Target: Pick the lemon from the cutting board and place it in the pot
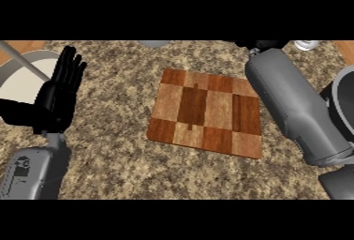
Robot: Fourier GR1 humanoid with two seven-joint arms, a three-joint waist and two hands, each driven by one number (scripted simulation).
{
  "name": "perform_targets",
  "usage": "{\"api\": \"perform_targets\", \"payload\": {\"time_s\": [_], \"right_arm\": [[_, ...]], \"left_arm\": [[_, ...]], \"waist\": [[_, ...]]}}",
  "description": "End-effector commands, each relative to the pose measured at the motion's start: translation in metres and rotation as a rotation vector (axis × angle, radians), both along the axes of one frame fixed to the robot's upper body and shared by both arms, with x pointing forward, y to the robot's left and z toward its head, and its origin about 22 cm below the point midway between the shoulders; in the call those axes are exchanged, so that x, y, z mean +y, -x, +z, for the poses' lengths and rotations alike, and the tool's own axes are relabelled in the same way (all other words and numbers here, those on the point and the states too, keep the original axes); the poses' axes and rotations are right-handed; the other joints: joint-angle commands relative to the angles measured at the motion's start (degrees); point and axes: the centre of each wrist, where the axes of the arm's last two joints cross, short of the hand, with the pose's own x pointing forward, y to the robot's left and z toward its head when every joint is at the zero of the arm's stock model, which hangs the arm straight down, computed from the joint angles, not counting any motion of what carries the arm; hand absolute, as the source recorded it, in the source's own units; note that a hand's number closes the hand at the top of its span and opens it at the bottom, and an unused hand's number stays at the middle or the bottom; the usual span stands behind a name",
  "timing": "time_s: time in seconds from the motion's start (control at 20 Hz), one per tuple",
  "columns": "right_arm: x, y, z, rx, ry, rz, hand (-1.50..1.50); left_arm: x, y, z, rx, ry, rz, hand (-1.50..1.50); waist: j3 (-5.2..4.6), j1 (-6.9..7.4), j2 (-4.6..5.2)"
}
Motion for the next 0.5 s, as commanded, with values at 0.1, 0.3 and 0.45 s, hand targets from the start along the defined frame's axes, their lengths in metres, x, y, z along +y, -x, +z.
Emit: {"api": "perform_targets", "payload": {"time_s": [0.1, 0.3, 0.45], "right_arm": [[-0.005, -0.005, 0.021, -0.215, -0.039, -0.260, 1.50], [-0.020, -0.004, 0.028, -0.178, -0.043, -0.326, 1.50], [-0.053, 0.001, 0.005, -0.129, -0.065, -0.359, 1.50]], "left_arm": [[0.006, 0.003, -0.001, 0.016, 0.014, 0.030, 0.00], [0.016, 0.011, -0.021, 0.026, 0.009, 0.070, 0.00], [0.019, 0.010, -0.024, 0.033, 0.022, 0.081, 0.00]], "waist": [[0.10, -1.80, -0.95], [0.09, -3.51, -1.38], [0.12, -4.89, -1.59]]}}
